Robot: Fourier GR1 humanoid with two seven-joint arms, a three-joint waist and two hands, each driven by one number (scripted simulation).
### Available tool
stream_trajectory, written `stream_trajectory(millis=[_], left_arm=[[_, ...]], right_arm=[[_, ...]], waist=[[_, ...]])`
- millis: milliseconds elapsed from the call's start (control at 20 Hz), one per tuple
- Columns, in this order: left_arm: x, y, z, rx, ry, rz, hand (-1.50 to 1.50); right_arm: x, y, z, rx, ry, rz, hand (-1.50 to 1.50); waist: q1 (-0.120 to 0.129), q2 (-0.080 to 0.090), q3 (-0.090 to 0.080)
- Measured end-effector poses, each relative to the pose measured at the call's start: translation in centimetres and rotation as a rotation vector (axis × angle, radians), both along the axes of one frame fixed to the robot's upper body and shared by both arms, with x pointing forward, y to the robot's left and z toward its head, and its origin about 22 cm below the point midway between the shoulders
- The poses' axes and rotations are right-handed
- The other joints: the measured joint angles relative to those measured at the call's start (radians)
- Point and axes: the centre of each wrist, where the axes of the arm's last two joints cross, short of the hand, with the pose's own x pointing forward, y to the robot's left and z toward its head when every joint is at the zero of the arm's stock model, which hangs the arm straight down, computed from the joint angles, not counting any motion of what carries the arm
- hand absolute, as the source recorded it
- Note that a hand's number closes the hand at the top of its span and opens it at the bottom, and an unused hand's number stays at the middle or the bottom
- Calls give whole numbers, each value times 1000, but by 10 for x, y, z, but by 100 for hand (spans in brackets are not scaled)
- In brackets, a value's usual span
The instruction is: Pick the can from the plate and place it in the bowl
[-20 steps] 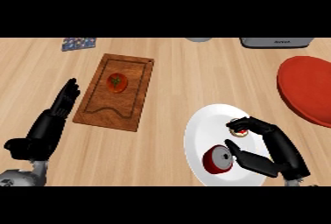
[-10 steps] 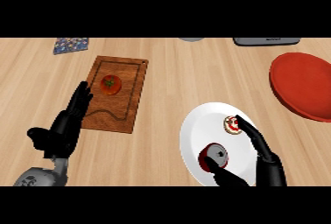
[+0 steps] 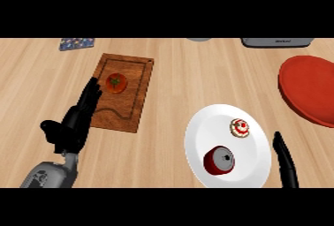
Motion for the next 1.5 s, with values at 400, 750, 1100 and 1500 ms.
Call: stream_trajectory(millis=[400, 750, 1100, 1500], left_arm=[[-1, -8, 5, 2, -3, -17, 0], [5, -5, -2, 0, 0, -17, 0], [0, -11, -4, -4, 1, -12, 0], [4, -14, 2, 0, 3, -11, 0]], right_arm=[[1, 6, 36, -19, 277, -17, -150], [13, 15, 44, -39, 500, 6, -150], [20, 10, 33, -34, 577, 39, -150], [10, 8, 26, 41, 531, 91, -150]], waist=[[18, 3, 1], [18, 4, 3], [16, 2, 4], [13, 2, 4]])
